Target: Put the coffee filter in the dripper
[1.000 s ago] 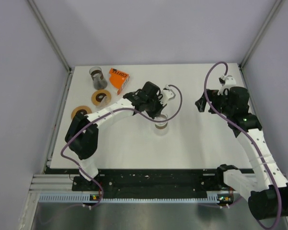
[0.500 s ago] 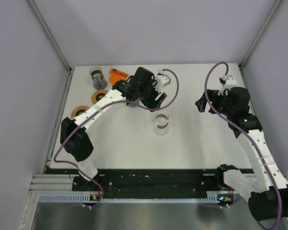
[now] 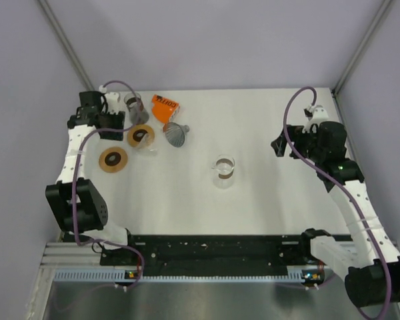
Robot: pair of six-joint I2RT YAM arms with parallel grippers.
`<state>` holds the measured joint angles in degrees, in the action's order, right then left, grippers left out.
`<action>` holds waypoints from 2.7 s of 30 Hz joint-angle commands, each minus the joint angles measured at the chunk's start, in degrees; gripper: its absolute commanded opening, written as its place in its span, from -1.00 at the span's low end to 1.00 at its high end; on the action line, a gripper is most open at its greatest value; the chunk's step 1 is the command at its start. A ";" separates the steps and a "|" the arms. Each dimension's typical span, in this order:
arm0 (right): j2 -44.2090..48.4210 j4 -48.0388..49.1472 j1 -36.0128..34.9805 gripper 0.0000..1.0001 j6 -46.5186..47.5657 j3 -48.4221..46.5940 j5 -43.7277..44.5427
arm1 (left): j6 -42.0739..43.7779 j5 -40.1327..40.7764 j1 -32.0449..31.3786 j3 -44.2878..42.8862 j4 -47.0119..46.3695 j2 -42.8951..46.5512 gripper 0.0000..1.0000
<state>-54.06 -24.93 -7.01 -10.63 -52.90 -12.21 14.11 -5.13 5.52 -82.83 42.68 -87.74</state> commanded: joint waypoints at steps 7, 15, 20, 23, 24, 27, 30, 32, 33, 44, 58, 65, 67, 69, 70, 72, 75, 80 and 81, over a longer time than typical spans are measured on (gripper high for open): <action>-2.01 1.46 -0.55 0.90 -0.18 -3.08 -0.54 | -0.57 -0.23 15.66 -3.57 -1.71 -14.73 -0.06; -1.75 1.20 -0.47 0.90 -1.23 -3.08 0.17 | -1.37 -2.09 15.66 -4.71 -3.39 -20.36 -0.07; -1.31 0.06 -0.47 0.90 -0.27 -3.17 1.13 | -0.93 -1.11 15.66 -4.71 -3.22 -22.12 -0.17; -1.40 -0.21 -0.55 0.91 -0.09 -3.52 1.40 | -1.19 -2.96 15.58 -3.57 -2.51 -22.38 -0.17; -1.31 -0.21 -0.55 0.91 0.00 -3.61 1.40 | -1.19 -3.40 15.57 -3.13 -2.60 -22.38 -0.17; -1.39 -0.12 -0.55 0.91 0.00 -3.35 1.48 | -1.36 -3.93 15.57 -2.17 -2.25 -22.64 -0.17; -1.66 -0.21 -0.55 0.91 0.00 -2.91 1.48 | -1.36 -2.62 15.57 -1.38 -3.21 -22.82 -0.18; -1.75 -0.21 -0.47 0.91 0.09 -2.73 1.48 | -1.45 -1.56 15.58 -1.46 -3.39 -23.52 -0.20; -1.83 -0.21 -0.47 0.92 0.17 -2.73 1.57 | -1.45 -1.38 15.66 -1.55 -3.21 -23.79 -0.22; -2.54 -0.21 -0.55 0.92 0.97 -3.26 2.10 | -1.36 -1.21 15.57 0.65 -2.77 -24.22 -0.25; -2.63 0.50 -0.47 0.92 -0.35 -2.73 1.57 | -0.57 11.89 13.82 1.35 -11.29 -30.12 -0.90; -1.57 0.49 -0.55 0.92 -0.79 -2.38 0.78 | -3.03 7.95 14.96 4.95 -14.80 -23.02 -1.00; -1.22 0.32 -0.55 0.93 -1.40 -2.38 -0.01 | -4.26 6.71 15.22 5.04 -15.60 -19.07 -1.00; -0.87 0.23 -0.47 0.93 -2.02 -2.64 -0.71 | -5.14 5.48 15.31 3.91 -14.91 -16.33 -1.00; -0.61 0.23 -0.55 0.92 -2.20 -2.82 -1.23 | -5.23 5.48 15.22 3.47 -14.21 -15.10 -1.00; 0.09 0.14 -0.55 0.92 -2.20 -2.91 -2.46 | -5.67 5.39 15.22 2.06 -12.62 -13.34 -1.00; 1.32 0.23 -0.55 0.92 -2.29 -3.08 -3.61 | -5.85 1.62 15.31 1.18 -10.95 -10.18 -1.00; 1.24 0.93 -2.48 0.89 -3.86 -4.84 -6.42 | -6.19 -10.76 14.96 -1.37 -5.69 -5.25 -1.00; 0.89 1.63 -4.40 0.89 -4.30 -5.45 -6.08 | -6.37 -13.22 14.52 -1.98 -4.54 -4.11 -1.00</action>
<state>-53.63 -26.15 -7.44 -12.82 -53.95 -15.84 8.91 -6.55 20.86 -80.71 34.94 -97.95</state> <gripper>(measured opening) 0.950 0.035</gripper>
